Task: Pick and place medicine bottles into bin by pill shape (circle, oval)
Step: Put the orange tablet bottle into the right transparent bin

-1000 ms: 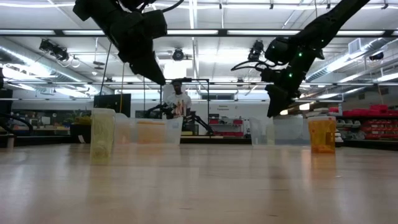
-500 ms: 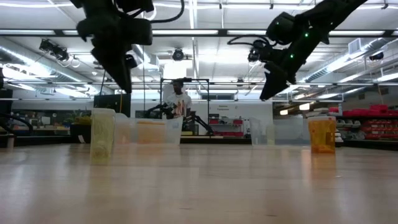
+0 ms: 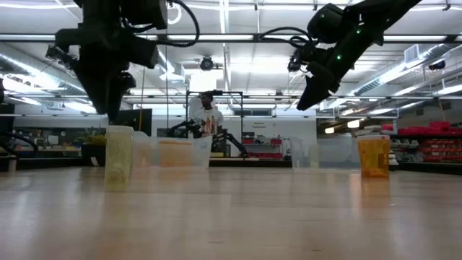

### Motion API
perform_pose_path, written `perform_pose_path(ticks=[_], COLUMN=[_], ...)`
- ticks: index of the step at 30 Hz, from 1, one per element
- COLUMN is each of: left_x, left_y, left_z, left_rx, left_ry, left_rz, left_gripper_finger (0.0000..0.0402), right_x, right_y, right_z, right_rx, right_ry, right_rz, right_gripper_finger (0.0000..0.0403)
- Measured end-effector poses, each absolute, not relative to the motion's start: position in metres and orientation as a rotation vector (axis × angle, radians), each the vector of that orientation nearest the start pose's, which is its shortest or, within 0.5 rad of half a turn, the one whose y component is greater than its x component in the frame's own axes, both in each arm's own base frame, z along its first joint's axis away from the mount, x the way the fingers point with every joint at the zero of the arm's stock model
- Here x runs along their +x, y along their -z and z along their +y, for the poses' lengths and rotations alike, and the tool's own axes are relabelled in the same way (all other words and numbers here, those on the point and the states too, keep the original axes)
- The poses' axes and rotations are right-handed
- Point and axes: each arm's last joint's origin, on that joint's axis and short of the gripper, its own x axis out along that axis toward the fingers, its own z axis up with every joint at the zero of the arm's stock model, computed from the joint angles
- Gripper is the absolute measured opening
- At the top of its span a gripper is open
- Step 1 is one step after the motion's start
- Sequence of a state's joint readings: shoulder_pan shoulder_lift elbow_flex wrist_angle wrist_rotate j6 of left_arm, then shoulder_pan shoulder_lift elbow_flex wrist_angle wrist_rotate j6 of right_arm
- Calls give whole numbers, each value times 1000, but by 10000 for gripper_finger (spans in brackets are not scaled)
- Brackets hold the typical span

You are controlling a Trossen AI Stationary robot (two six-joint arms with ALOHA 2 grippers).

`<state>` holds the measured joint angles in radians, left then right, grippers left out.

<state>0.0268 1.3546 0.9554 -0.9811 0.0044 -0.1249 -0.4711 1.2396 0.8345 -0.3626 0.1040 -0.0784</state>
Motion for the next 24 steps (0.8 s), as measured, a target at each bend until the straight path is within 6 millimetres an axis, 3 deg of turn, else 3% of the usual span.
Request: perform_pose_path(ticks=[7, 15, 24], left_x=[223, 227, 224], left_y=[-208, -188, -169], left_z=[-5, -21, -23], left_rx=[-146, -138, -142], left_ry=[-111, -66, -125], left_rz=[1420, 1313, 1245], left_gripper_finger=[244, 236, 231], right_x=[224, 225, 225], right_y=[-245, -246, -246], right_z=[-117, -117, -117], right_rx=[68, 63, 63], right_ry=[513, 515, 514], right_rz=[782, 761, 763], right_gripper_finger=[202, 202, 202])
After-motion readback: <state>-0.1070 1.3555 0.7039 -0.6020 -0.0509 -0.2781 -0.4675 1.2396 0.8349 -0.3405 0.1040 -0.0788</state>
